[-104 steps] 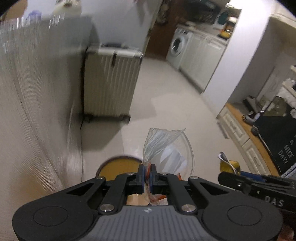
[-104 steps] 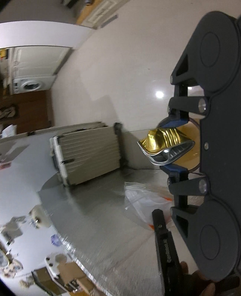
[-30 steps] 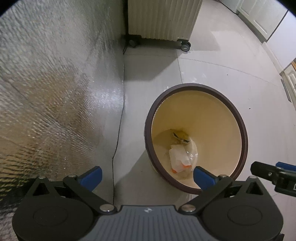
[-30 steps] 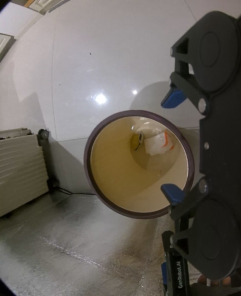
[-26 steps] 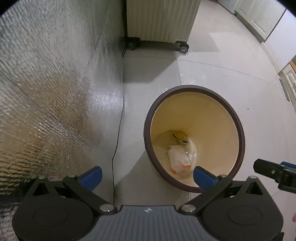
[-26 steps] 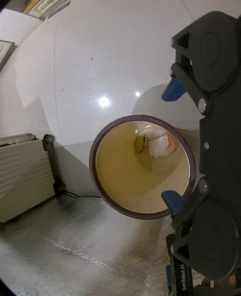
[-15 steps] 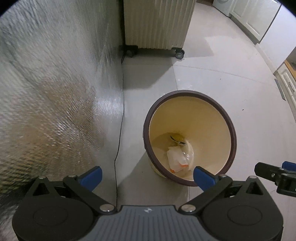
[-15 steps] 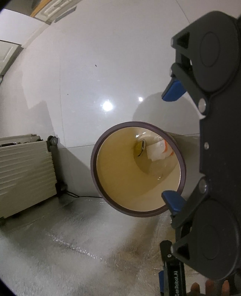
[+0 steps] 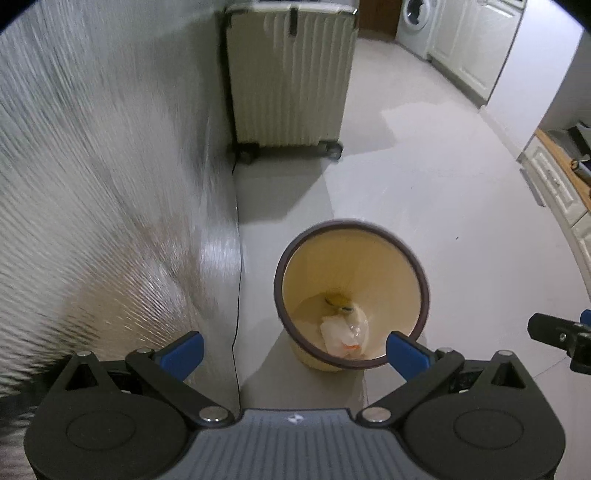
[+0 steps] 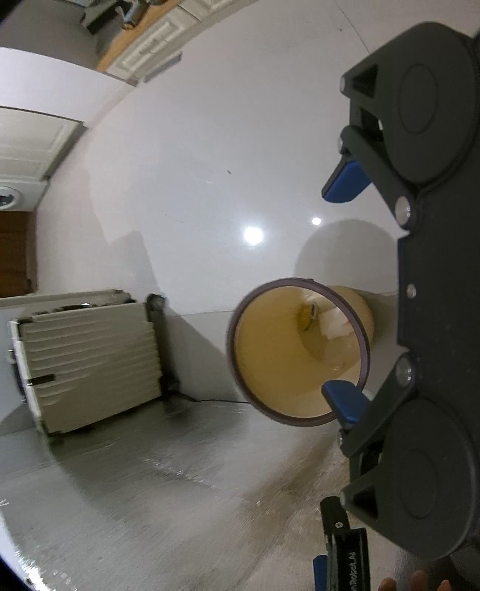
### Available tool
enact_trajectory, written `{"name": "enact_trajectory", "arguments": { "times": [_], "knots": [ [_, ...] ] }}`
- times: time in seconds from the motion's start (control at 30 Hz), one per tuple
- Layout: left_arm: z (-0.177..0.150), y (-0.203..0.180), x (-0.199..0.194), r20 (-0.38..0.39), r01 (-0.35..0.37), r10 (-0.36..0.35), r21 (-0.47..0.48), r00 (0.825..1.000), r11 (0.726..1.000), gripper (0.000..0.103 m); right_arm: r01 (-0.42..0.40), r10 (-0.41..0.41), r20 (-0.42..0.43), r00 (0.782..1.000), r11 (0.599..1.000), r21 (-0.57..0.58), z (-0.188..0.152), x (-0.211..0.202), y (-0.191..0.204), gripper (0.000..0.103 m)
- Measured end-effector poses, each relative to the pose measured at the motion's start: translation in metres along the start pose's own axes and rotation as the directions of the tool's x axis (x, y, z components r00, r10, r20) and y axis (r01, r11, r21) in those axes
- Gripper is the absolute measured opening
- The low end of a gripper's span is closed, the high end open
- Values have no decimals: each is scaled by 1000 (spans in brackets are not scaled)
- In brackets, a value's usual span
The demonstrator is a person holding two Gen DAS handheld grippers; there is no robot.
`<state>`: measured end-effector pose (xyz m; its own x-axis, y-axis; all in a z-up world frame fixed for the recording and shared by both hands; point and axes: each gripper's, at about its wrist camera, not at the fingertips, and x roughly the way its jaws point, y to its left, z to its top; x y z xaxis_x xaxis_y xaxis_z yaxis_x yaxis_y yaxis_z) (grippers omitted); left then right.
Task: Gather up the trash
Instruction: 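Move both tools back over the table toward the bottles and cardboard box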
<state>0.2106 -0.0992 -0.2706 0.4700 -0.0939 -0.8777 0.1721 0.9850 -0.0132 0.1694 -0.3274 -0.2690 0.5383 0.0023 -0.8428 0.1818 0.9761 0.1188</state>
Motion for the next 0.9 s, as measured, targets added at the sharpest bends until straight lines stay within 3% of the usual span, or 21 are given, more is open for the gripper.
{"name": "enact_trajectory", "arguments": {
  "times": [0.23, 0.43, 0.6, 0.9],
  "knots": [
    [7, -9, -52, 106, 21, -23, 25, 994, 999, 103, 8, -9, 113, 994, 1000, 12, 2, -60, -7, 103],
    [12, -23, -102, 204, 53, -64, 63, 977, 997, 103, -6, 3, 218, 976, 1000, 16, 5, -113, -12, 103],
    [17, -37, -148, 302, 84, -112, 104, 947, 991, 103, -10, 11, 318, 948, 1000, -5, 9, -158, -10, 103],
    [19, -38, -225, 464, 106, -158, 138, 872, 985, 103, -36, 41, 465, 884, 999, -21, 20, -226, 1, 103]
  ]
}}
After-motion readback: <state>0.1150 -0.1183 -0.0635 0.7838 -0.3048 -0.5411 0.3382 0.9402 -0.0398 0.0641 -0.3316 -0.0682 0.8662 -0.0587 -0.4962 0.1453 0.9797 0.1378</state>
